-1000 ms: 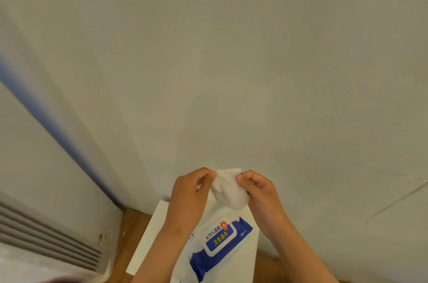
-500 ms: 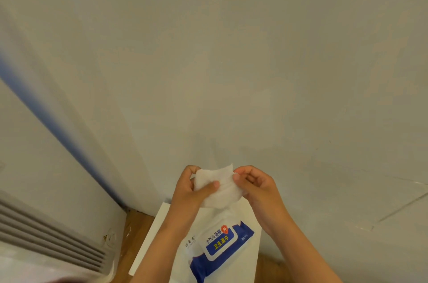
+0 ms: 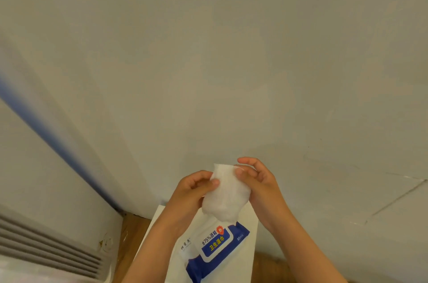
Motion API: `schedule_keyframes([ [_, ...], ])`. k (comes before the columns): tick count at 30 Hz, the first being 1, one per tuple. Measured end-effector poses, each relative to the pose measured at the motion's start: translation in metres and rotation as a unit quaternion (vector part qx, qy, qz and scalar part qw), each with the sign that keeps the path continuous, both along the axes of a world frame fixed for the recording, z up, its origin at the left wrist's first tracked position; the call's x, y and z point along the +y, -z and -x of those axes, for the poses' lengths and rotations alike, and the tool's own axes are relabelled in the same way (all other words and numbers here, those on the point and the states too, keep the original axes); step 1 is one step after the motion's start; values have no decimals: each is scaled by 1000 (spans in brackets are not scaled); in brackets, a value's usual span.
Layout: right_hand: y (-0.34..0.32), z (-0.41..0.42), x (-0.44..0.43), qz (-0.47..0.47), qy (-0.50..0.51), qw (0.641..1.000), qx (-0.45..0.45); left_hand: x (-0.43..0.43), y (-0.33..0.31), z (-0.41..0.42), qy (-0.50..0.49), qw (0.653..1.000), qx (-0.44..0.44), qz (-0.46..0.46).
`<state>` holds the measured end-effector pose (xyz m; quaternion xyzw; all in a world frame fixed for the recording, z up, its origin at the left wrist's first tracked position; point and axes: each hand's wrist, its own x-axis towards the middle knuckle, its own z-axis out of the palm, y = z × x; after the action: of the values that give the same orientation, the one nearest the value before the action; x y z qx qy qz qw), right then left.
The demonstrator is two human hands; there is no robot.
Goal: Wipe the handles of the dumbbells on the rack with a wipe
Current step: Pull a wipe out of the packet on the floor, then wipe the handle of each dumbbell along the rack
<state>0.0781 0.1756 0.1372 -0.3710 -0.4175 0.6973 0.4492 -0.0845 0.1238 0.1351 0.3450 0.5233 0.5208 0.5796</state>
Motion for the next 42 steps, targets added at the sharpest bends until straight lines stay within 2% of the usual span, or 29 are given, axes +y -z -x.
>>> schedule_keyframes([
  [2,4,-3,-2,19,5,1000,0,4,2,-2,-45,998,-45,15],
  [6,10,-4,-6,-62,10,990,-127,10,9,-12,-96,992,-78,39],
  [9,6,-1,-11,-140,-36,970,-195,11,11,-24,-78,996,17,29],
  [12,4,-1,-15,-154,-68,968,-188,11,13,-31,-88,990,112,-21],
  [16,14,-11,-19,-158,25,955,-248,12,26,-27,-96,964,231,-87],
  [18,22,-19,-23,-174,57,933,-311,14,35,-21,-56,924,357,-127],
  [19,25,-24,-24,-189,60,912,-359,16,37,-18,-24,886,439,-150],
  [22,33,-45,-26,-248,66,813,-523,28,40,-13,47,763,605,-222],
  [25,42,-71,-33,-274,86,730,-620,46,49,-26,75,654,679,-326],
  [28,49,-101,-51,-294,124,673,-667,56,55,-54,89,592,704,-382],
  [31,57,-138,-74,-316,171,608,-708,54,55,-93,95,560,707,-421],
  [35,56,-190,-107,-313,218,561,-734,31,46,-144,103,558,689,-450],
  [39,49,-247,-152,-269,241,562,-745,-2,41,-202,118,541,670,-494],
  [42,49,-306,-206,-220,264,554,-758,-38,43,-271,143,545,647,-513],
])
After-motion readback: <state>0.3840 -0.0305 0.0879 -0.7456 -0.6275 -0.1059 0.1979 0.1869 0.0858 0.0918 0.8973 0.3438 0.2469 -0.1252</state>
